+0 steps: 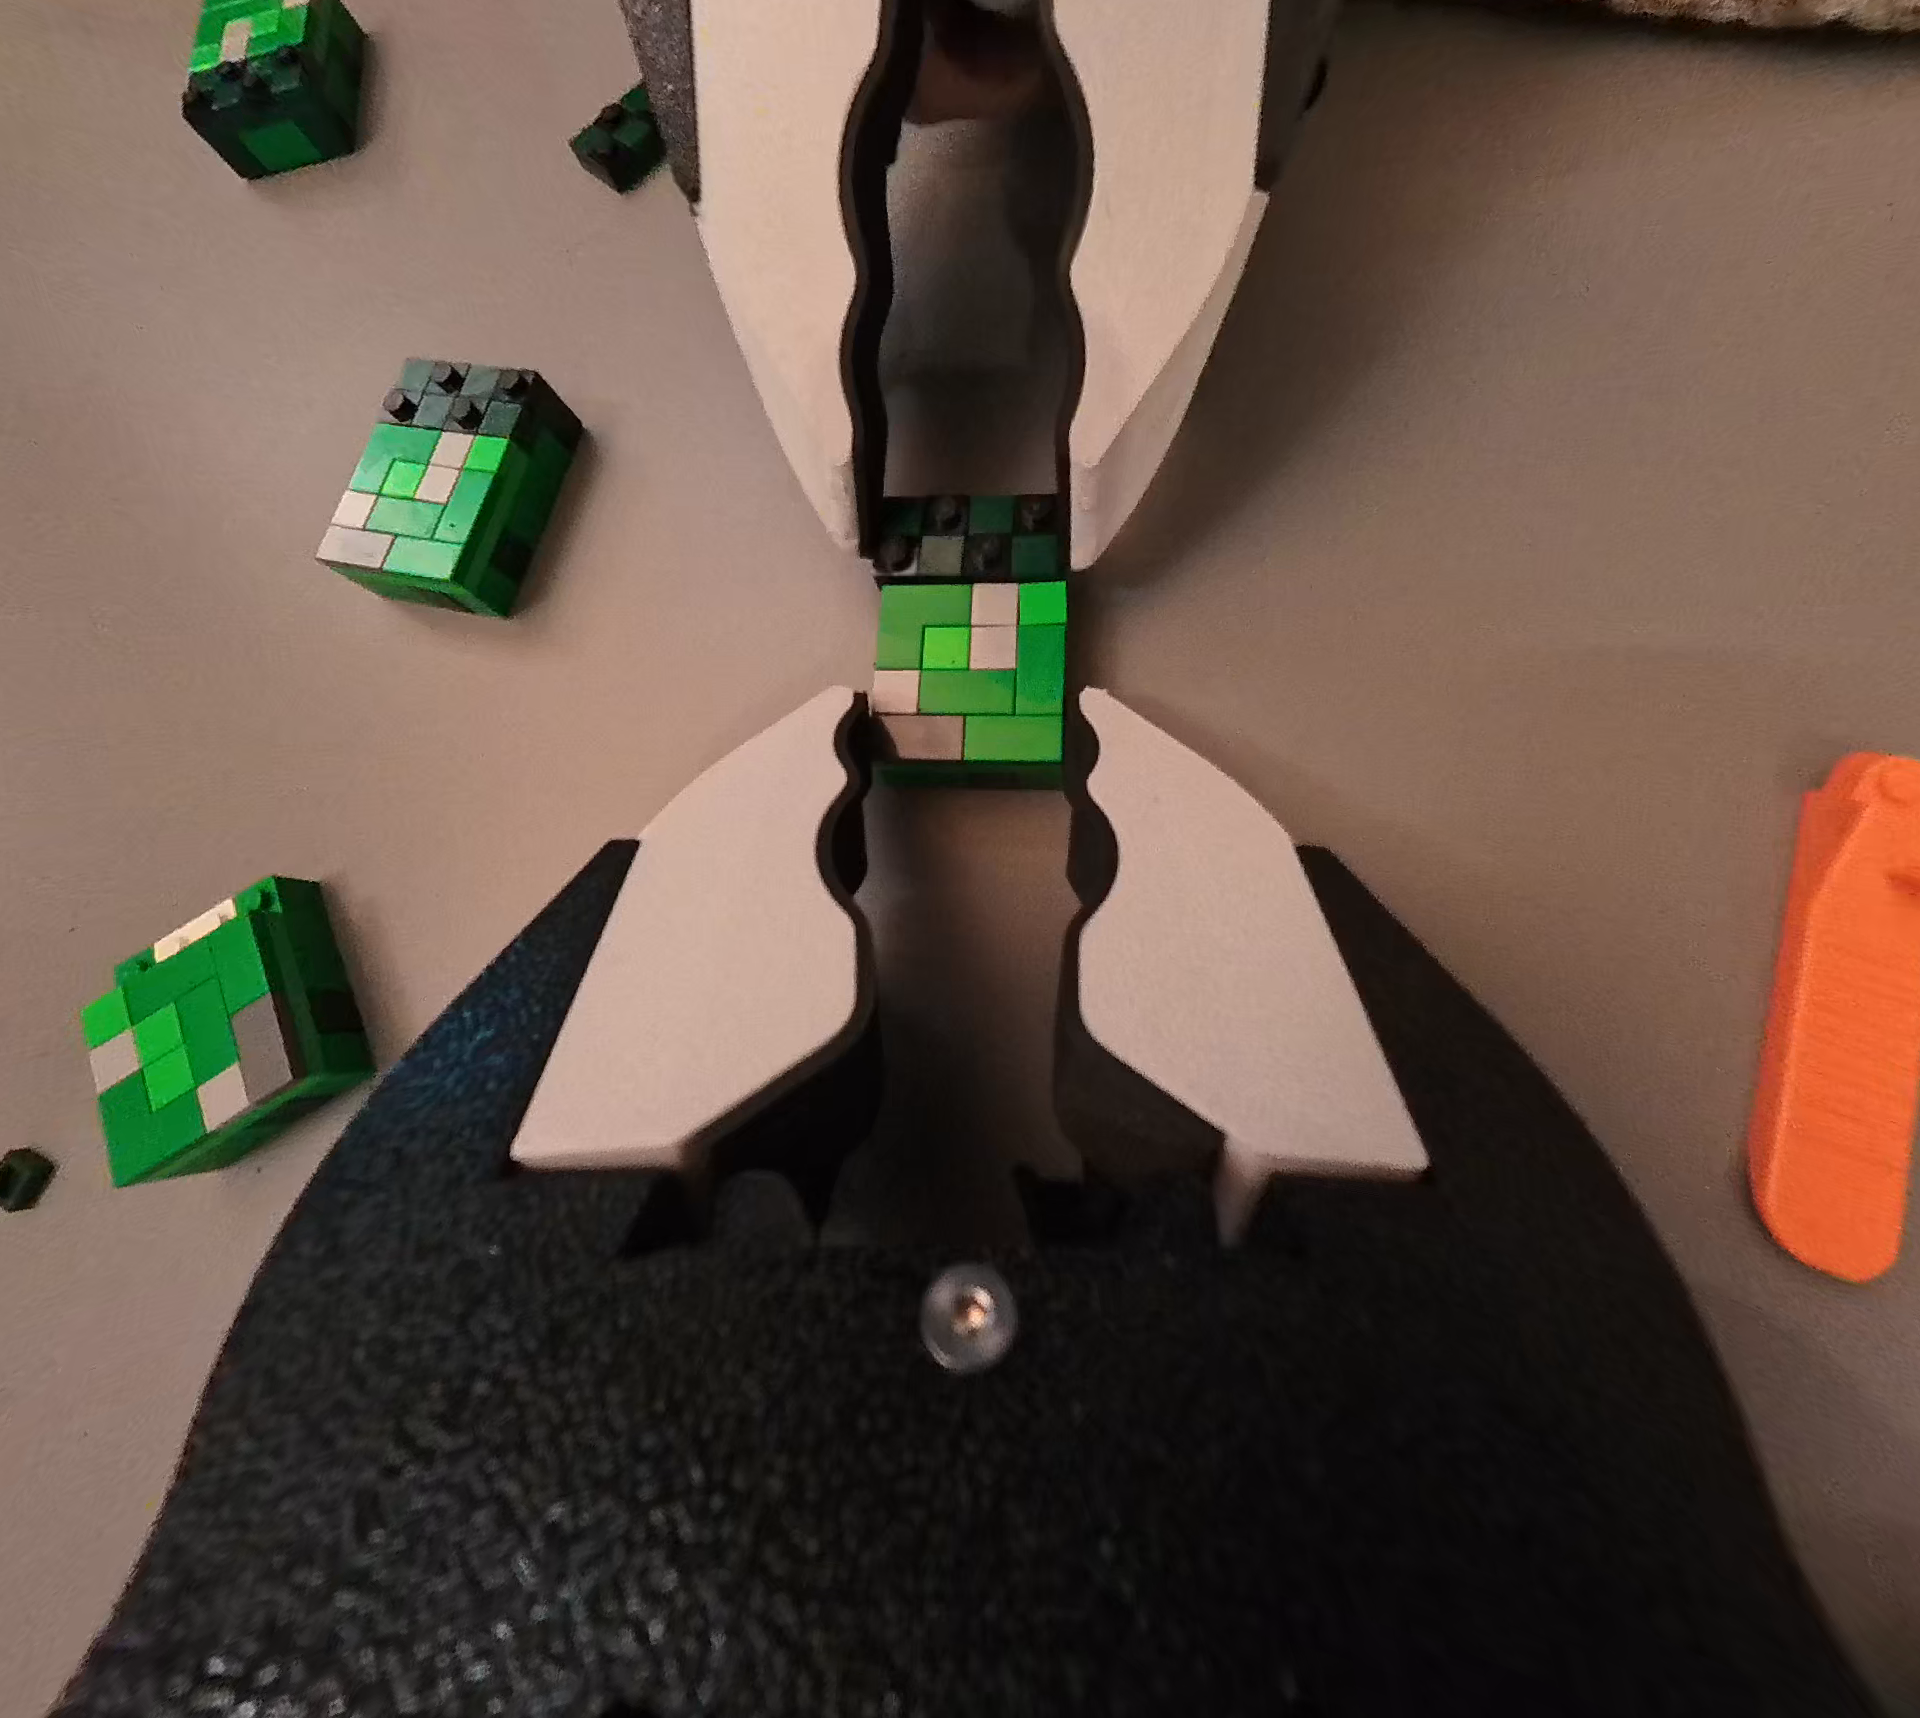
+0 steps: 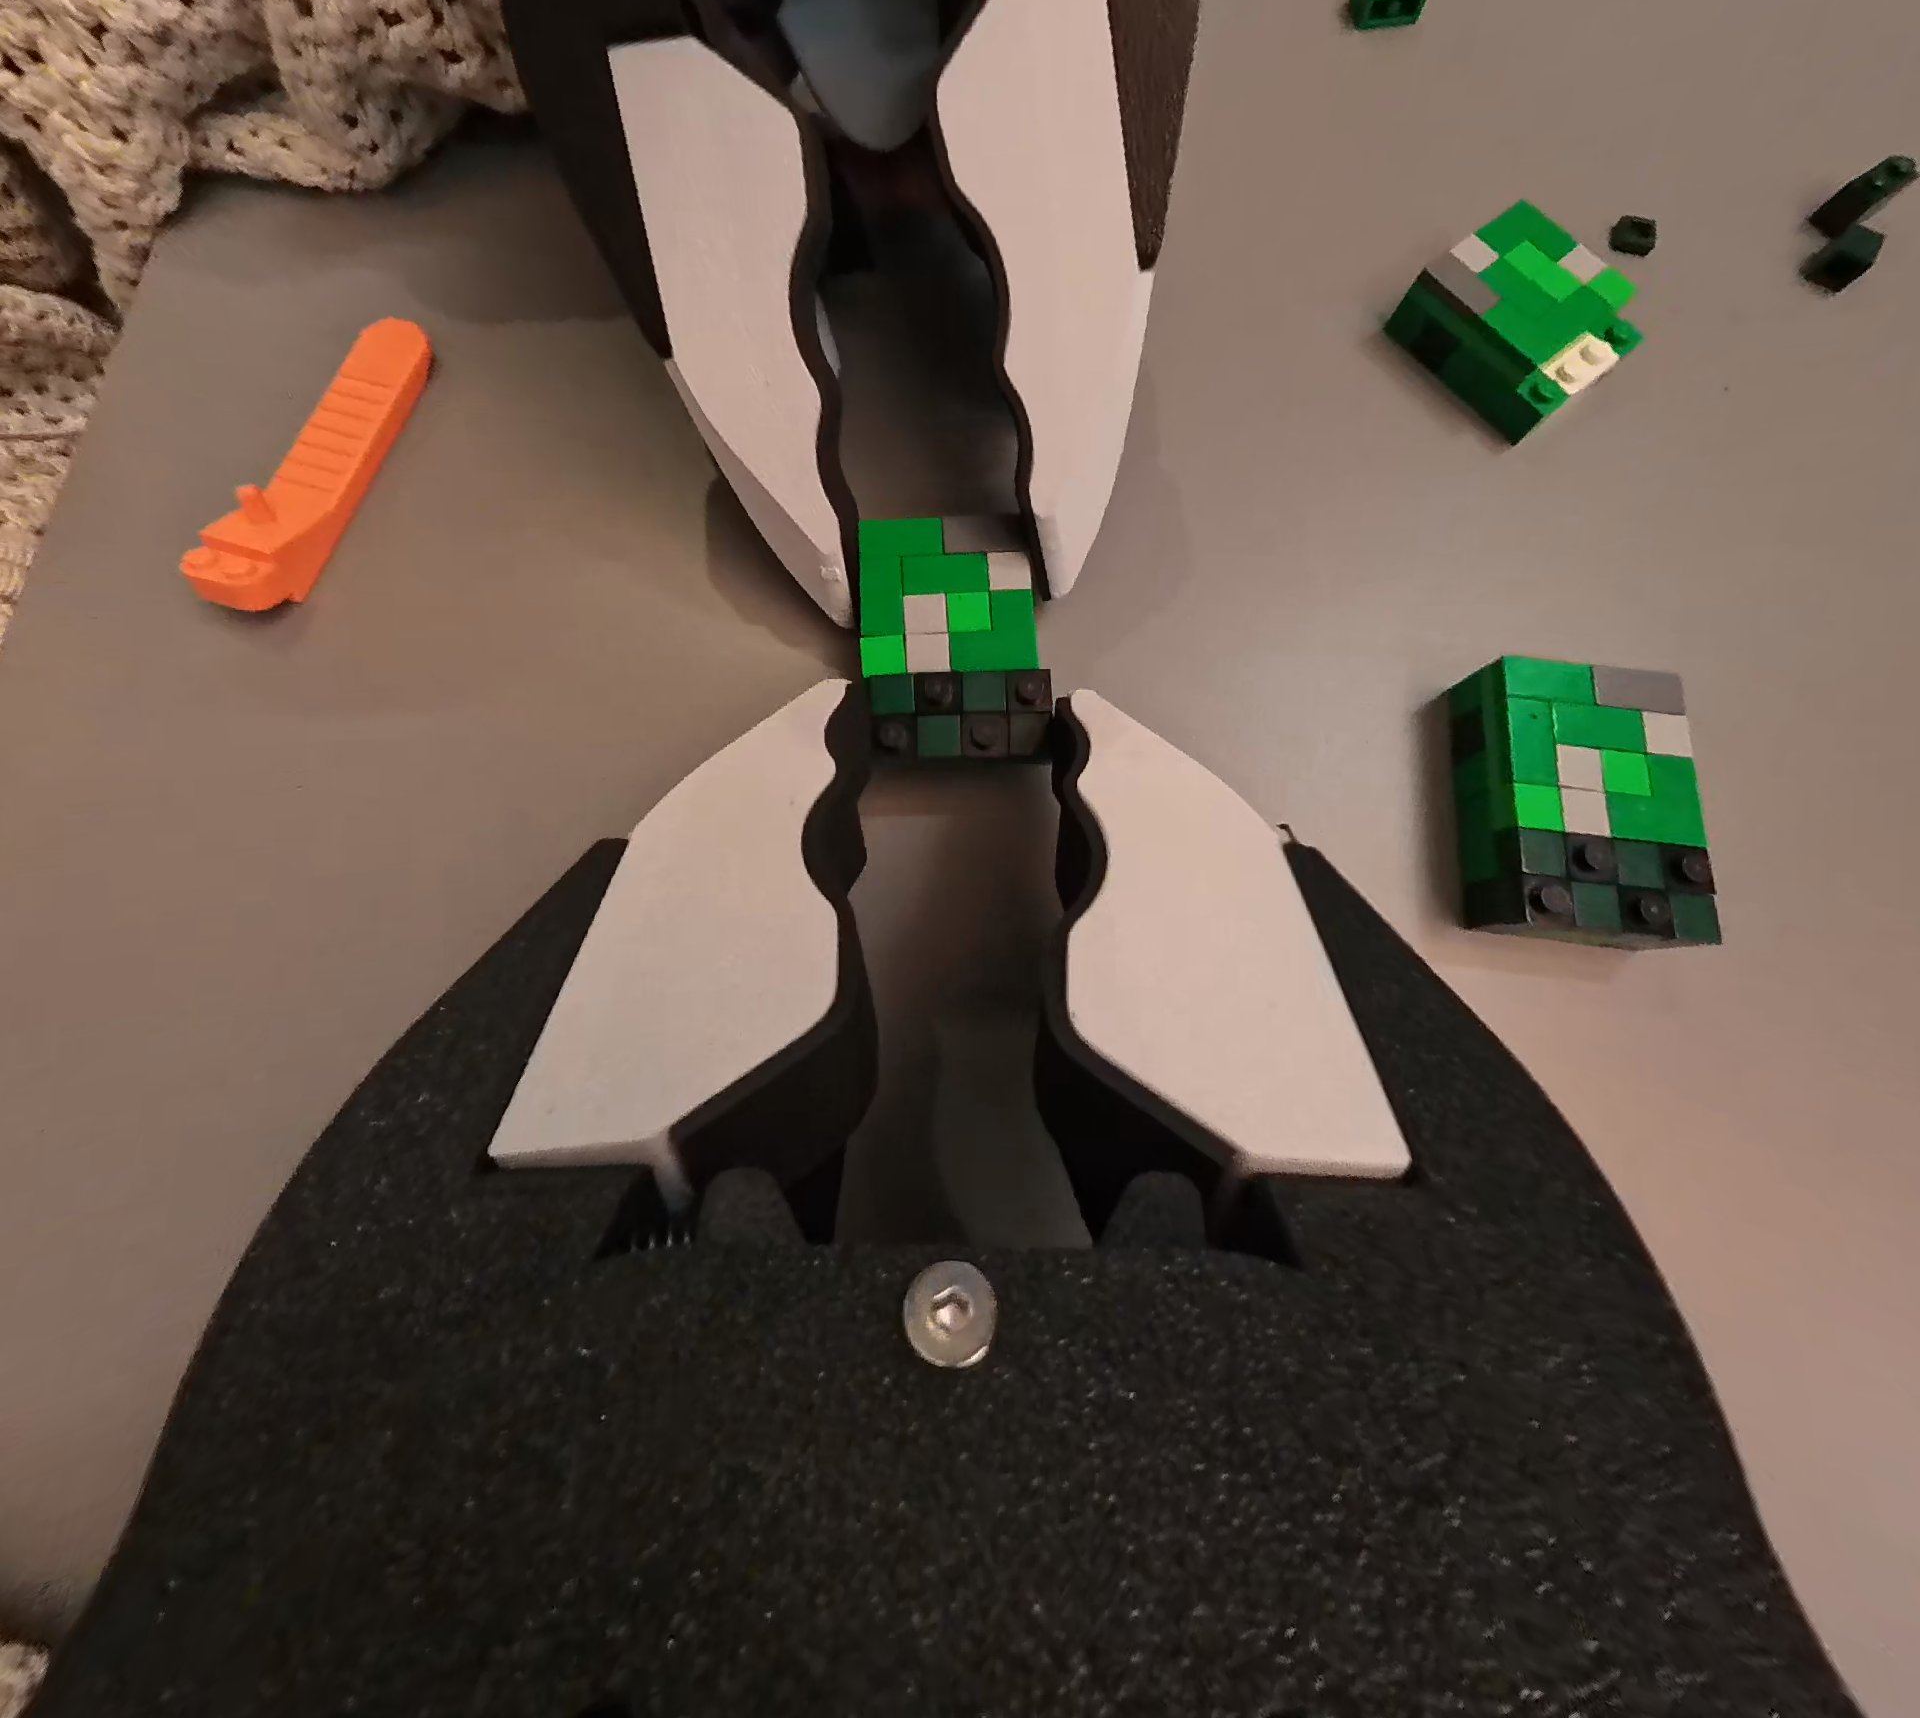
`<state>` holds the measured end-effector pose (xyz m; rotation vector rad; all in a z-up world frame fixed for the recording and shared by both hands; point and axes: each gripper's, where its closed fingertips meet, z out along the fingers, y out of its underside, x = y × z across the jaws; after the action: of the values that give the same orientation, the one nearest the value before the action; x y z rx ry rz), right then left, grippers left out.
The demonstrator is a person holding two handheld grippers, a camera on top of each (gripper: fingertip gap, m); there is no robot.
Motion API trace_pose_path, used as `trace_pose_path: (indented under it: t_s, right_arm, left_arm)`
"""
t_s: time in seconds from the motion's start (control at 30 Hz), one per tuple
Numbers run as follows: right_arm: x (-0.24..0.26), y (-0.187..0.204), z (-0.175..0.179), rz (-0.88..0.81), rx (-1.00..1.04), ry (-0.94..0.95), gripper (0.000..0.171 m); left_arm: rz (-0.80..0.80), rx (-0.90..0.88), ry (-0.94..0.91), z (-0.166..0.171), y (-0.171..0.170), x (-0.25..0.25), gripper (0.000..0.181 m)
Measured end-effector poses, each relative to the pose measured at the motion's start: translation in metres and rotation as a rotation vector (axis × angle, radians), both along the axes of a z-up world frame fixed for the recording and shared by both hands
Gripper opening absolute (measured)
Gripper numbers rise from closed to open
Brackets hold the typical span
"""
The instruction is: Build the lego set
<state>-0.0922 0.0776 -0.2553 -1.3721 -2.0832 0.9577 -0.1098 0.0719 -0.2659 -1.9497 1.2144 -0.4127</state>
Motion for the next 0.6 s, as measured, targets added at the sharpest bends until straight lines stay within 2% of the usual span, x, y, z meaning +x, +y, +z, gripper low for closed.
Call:
trace_pose_path:
  t_s: [0.2, 0.3, 0.47, 0.6]
  right_arm:
    - [0.0, -0.001, 0.0, 0.028, 0.076, -0.084, 0.033]
    - [-0.001, 0.001, 0.016, 0.042, 0.1, -0.079, 0.033]
    - [0.009, 0.005, 0.075, 0.091, 0.161, -0.041, 0.033]
    - [0.023, 0.006, 0.102, 0.152, 0.253, -0.161, 0.033]
  left_arm:
    - [0.011, 0.036, 0.009, 0.001, 0.0, 0.0, 0.035]
    - [0.078, 0.159, -0.008, 0.013, 0.009, -0.001, 0.035]
    - [0.145, 0.367, -0.332, 0.07, 0.011, 0.019, 0.035]
    - [0.18, 0.439, -0.461, 0.087, 0.01, 0.03, 0.035]
